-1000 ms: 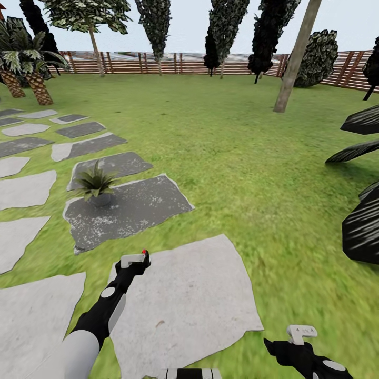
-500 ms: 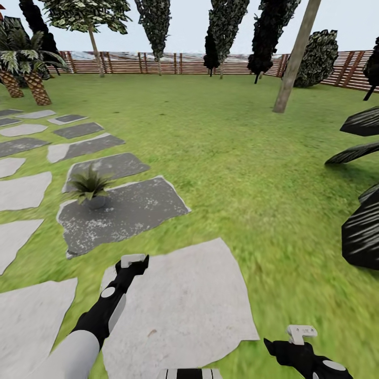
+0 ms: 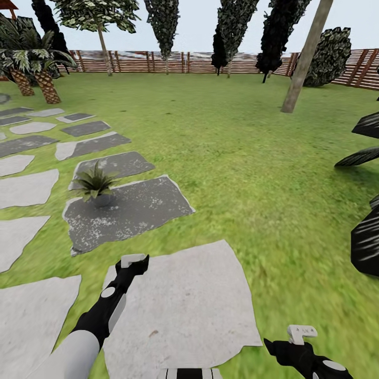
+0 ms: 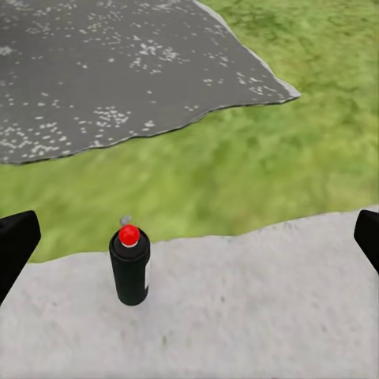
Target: Pick up the pesticide atomizer in the garden and spray insectifuge to fully cover both potted plants in the garden.
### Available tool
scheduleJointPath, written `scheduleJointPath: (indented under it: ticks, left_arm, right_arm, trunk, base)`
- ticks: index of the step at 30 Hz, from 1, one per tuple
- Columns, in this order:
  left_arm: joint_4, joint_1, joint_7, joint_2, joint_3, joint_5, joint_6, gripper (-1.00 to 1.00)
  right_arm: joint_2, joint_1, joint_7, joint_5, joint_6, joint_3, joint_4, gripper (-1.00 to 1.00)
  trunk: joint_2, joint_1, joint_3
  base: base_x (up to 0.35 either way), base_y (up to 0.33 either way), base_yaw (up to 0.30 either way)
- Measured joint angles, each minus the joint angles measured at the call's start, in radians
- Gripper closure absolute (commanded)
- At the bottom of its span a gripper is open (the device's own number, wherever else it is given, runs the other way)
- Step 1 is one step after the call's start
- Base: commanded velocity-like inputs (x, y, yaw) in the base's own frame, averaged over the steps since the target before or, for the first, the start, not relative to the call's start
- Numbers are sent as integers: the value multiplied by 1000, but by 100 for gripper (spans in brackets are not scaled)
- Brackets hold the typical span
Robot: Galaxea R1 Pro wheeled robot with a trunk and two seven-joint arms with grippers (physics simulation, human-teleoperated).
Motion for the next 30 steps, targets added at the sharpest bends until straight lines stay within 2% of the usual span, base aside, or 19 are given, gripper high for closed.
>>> scheduleJointPath:
  ticks: [10, 16, 30]
  left_arm:
    - [0, 0, 0, 0, 0, 1, 0, -100]
    - [0, 0, 0, -1, 0, 3, 0, -100]
    - [0, 0, 0, -21, 0, 2, 0, -100]
  right_arm:
    - [0, 0, 0, 0, 0, 0, 0, -100]
    - [0, 0, 0, 0, 0, 0, 0, -100]
    - [0, 0, 0, 0, 0, 0, 0, -100]
  trunk:
    - [0, 0, -6]
    - [0, 0, -7]
    - [0, 0, -7]
  base:
    - [63, -42, 180]
    - [170, -145, 26]
    - [7, -99, 16]
